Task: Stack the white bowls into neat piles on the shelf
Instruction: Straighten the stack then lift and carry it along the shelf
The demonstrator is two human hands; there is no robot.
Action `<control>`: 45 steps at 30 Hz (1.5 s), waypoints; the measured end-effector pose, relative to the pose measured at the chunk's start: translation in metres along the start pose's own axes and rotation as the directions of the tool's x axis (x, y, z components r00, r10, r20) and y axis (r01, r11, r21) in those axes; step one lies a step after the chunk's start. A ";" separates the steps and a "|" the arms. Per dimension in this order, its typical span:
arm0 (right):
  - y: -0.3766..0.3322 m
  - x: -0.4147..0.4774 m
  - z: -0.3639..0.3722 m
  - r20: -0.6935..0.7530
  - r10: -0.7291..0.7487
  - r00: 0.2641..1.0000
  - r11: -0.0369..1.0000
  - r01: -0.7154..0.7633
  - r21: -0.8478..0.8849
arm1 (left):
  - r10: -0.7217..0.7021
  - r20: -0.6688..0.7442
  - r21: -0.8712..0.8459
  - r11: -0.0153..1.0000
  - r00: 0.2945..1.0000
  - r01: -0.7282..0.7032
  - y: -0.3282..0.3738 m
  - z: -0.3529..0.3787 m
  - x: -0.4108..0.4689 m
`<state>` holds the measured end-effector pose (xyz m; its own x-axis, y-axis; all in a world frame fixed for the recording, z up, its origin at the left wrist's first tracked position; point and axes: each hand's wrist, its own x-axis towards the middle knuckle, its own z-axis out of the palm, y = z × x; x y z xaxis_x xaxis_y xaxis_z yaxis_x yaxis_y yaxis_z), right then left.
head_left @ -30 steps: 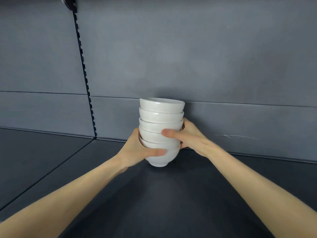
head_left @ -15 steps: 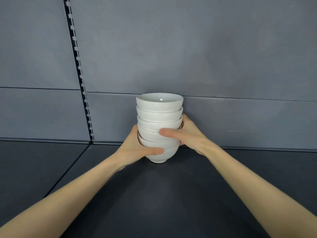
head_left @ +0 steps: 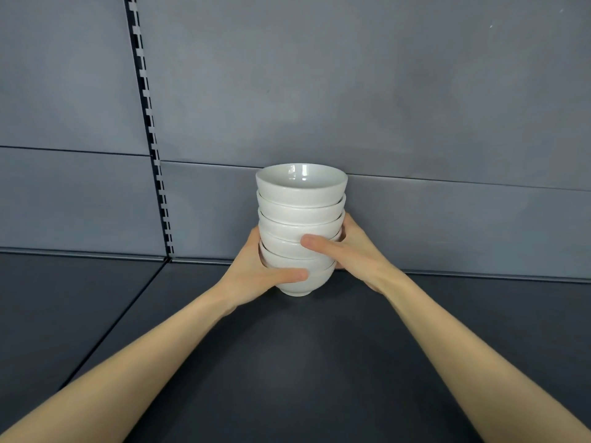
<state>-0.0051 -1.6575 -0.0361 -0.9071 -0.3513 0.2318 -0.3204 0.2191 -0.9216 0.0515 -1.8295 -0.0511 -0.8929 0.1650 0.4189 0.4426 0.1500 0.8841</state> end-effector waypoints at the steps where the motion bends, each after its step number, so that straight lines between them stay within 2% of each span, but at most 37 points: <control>1: 0.000 -0.001 0.000 0.004 0.000 1.000 1.000 0.000 -0.005 | -0.001 -0.004 -0.002 1.000 1.000 0.000 0.000 0.000 0.000; 13: -0.004 -0.005 0.000 0.016 -0.011 1.000 1.000 0.010 0.017 | -0.018 -0.046 -0.018 1.000 0.999 0.017 -0.016 -0.003 0.000; 20: -0.005 -0.007 0.000 0.030 -0.005 1.000 1.000 0.004 0.027 | -0.003 -0.025 0.006 1.000 1.000 0.003 -0.022 -0.004 0.004; 34: -0.009 -0.010 -0.001 0.059 0.005 0.998 1.000 -0.005 0.004 | -0.102 -0.026 0.075 0.992 0.994 0.103 -0.033 -0.010 0.005; 42: -0.024 -0.016 -0.007 0.165 0.031 0.986 0.998 -0.022 -0.057 | -0.085 0.073 0.076 0.994 0.994 0.080 -0.016 -0.011 0.005; 45: -0.035 -0.020 -0.010 0.170 0.075 0.983 0.992 -0.057 -0.109 | -0.162 0.118 0.132 0.980 0.980 0.147 -0.012 -0.021 0.006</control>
<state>0.0213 -1.6490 -0.0055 -0.8689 -0.4836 0.1052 -0.2956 0.3367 -0.8940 0.0393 -1.8505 -0.0551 -0.9368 0.2521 0.2426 0.3140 0.3000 0.9008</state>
